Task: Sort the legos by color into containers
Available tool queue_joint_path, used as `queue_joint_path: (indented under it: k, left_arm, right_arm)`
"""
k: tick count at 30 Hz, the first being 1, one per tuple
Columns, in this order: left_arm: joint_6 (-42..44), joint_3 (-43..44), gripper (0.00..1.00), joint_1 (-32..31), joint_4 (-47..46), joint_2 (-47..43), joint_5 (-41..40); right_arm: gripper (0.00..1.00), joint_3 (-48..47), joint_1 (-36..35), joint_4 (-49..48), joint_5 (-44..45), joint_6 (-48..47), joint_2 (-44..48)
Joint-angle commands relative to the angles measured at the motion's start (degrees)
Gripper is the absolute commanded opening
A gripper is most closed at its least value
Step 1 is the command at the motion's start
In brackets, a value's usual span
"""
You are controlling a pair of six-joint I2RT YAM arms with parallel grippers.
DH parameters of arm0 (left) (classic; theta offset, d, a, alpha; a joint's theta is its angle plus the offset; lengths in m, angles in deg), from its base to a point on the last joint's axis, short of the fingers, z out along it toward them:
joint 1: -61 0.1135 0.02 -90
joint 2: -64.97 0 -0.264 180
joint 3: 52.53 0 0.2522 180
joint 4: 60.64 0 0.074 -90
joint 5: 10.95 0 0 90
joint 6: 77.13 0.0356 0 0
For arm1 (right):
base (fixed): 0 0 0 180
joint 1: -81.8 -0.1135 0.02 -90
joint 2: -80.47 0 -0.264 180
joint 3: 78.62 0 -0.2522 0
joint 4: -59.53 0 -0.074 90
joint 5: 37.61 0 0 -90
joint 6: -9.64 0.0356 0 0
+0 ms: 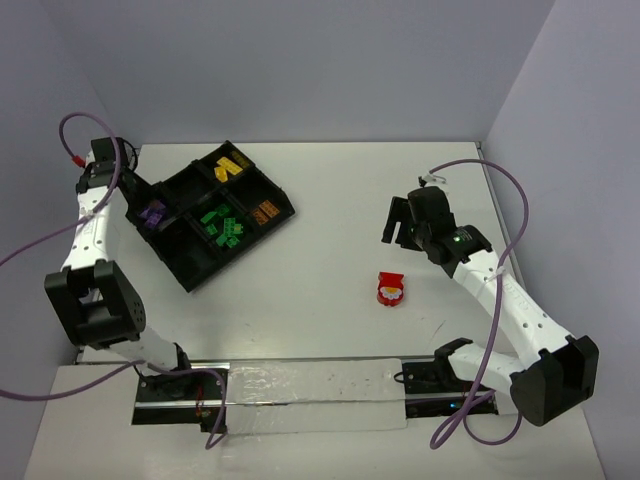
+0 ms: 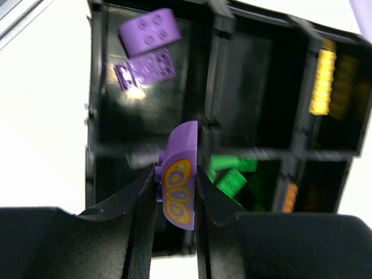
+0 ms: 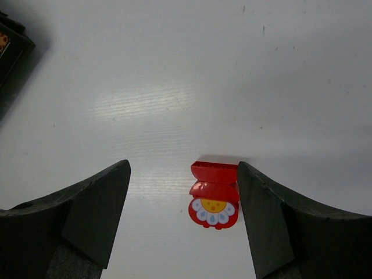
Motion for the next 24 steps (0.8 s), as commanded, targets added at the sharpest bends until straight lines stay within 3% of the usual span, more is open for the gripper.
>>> queue_joint_path:
  k: [1, 5, 7, 11, 16, 19, 24]
  left_arm:
    - [0.75, 4.16, 0.00, 3.28, -4.86, 5.02, 4.67]
    - [0.04, 7.53, 0.01, 3.82, -5.54, 11.00, 3.99]
    - [-0.14, 7.77, 0.07, 4.11, -6.75, 12.30, 4.02]
    - [-0.01, 9.88, 0.26, 4.33, -7.73, 14.75, 5.27]
    - [0.41, 11.02, 0.61, 4.33, -6.70, 16.19, 5.06]
    - [0.99, 9.26, 0.69, 4.33, -6.99, 14.54, 5.19]
    - [2.16, 6.05, 0.69, 4.30, -6.52, 8.85, 5.74]
  right_arm:
    - [0.81, -1.80, 0.38, -2.46, 0.56, -0.69, 0.49]
    - [0.81, -1.97, 0.42, -1.79, 1.13, -0.78, 0.24]
    - [0.81, -2.00, 0.42, -1.62, 1.13, -0.86, 0.50]
    - [0.81, -2.41, 0.42, -1.25, 1.14, -0.84, 0.46]
    - [0.81, -2.50, 0.42, -0.46, 1.15, 0.01, 0.32]
    - [0.82, -1.85, 0.42, 0.04, 0.93, 0.01, 0.93]
    - [0.82, -1.59, 0.51, 2.06, 4.73, -0.22, 2.51]
